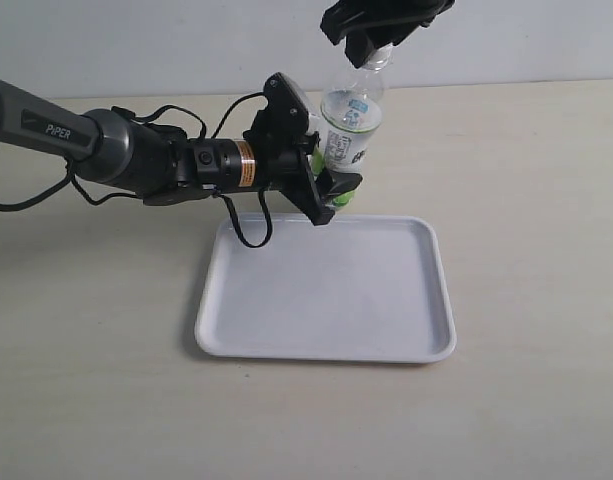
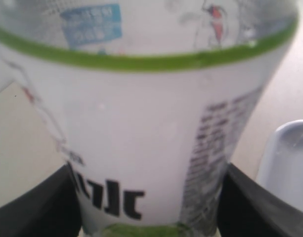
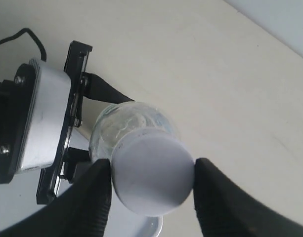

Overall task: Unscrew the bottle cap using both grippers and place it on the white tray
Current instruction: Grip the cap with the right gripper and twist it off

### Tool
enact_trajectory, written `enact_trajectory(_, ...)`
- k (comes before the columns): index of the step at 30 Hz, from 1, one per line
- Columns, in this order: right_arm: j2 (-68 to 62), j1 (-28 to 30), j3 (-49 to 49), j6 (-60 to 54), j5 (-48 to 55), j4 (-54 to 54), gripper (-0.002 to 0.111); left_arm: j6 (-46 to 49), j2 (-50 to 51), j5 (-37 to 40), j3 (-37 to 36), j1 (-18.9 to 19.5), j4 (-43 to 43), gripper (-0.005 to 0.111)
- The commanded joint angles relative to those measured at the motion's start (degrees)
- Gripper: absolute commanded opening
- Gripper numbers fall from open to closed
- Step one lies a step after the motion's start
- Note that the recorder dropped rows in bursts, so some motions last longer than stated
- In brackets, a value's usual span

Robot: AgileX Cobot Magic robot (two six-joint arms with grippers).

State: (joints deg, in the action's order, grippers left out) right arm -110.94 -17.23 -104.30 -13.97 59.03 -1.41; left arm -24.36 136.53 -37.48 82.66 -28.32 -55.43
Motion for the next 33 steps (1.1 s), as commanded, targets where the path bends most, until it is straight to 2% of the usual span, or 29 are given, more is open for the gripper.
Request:
enact_trajectory(1,0.1,-0.1,0.0,-2.6,1.2,-0.1,0.039,0.1,-1.0,-1.1,-0.1,-0.2,0.5,0.0)
enact_trajectory(8,0.1,-0.1,0.0,-2.5,-1.7,-0.1,0.014,0.1,-1.0,-1.1,-0.1,-0.2,0.5,0.0)
enact_trajectory(11,0.1,-0.1,0.0,-4.9,-1.7,0.0,0.0,0.1,-1.0,-1.1,-0.1,-0.2,0.5,0.0)
enact_trajectory(14,0.1,-0.1,0.0,-11.0,-1.8,0.0,0.0,0.1,-1.0,-1.1,-0.1,-0.2,0.5,0.0)
enact_trajectory(18,0.1,-0.1,0.0,-32.3,-1.8,0.0,0.0,0.1,-1.0,-1.1,-0.1,-0.2,0.5,0.0)
enact_trajectory(25,0.1,-0.1,0.0,-56.1,-6.3,-0.2,0.0,-0.1,-1.0,-1.0,-0.1,-0.2,0.2,0.0)
enact_trajectory(33,0.1,-0.1,0.0,-84.0,-6.8,-3.2,0.0,-0.1,-0.9,-1.1,-0.1,-0.2,0.3,0.0)
